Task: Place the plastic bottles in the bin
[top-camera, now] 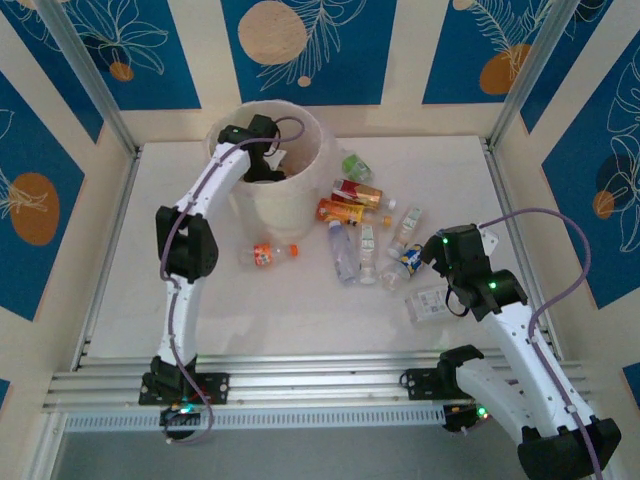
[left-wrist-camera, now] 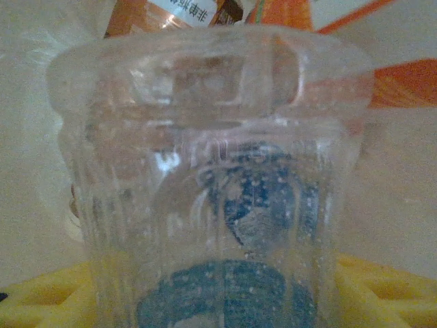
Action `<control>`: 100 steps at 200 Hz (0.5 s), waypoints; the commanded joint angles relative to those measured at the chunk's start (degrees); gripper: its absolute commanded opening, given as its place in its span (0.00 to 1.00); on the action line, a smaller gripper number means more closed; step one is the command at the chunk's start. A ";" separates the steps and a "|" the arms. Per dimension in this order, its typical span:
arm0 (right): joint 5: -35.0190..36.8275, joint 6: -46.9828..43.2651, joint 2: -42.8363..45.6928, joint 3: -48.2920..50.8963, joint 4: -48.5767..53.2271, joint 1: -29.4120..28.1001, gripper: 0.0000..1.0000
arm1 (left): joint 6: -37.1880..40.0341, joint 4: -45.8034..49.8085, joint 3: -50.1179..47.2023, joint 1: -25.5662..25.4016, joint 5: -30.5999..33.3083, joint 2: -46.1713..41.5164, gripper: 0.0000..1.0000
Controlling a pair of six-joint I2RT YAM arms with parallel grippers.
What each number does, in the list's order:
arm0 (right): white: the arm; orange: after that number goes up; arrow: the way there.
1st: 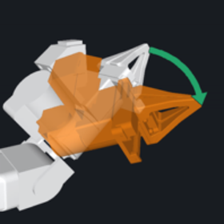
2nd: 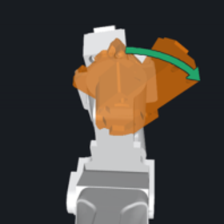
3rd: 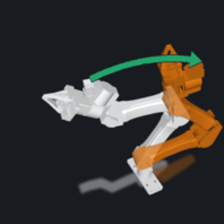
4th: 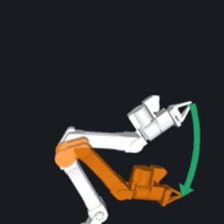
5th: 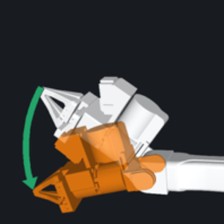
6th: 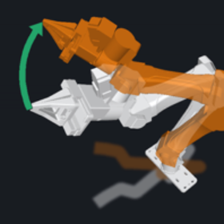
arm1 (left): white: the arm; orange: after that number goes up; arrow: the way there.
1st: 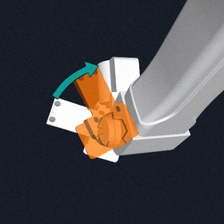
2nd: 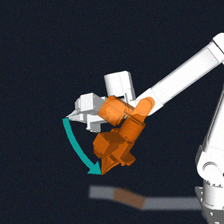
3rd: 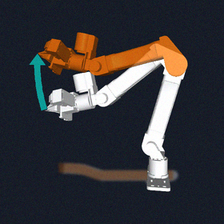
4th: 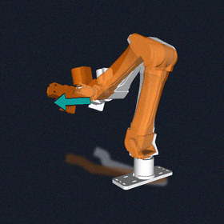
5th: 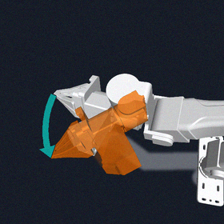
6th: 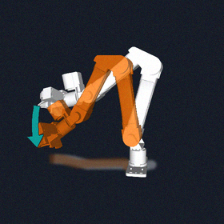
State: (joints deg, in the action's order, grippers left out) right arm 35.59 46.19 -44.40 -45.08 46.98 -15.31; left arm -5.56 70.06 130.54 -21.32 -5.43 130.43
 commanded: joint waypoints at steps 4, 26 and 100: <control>1.23 -0.49 0.55 0.58 -1.01 -0.32 0.99 | -0.59 3.09 -0.21 -0.87 1.08 -3.15 0.70; 1.37 -0.56 0.68 0.45 -0.62 -0.25 0.99 | -0.34 3.40 1.58 -0.88 2.28 -2.75 0.82; 2.40 1.22 -0.36 -1.07 3.43 -0.08 0.99 | 0.99 5.13 13.89 -0.86 6.75 -3.95 0.99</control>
State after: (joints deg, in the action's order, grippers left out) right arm 36.01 46.02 -44.42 -45.08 47.24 -15.31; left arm -5.43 73.30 139.76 -21.78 -0.75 129.47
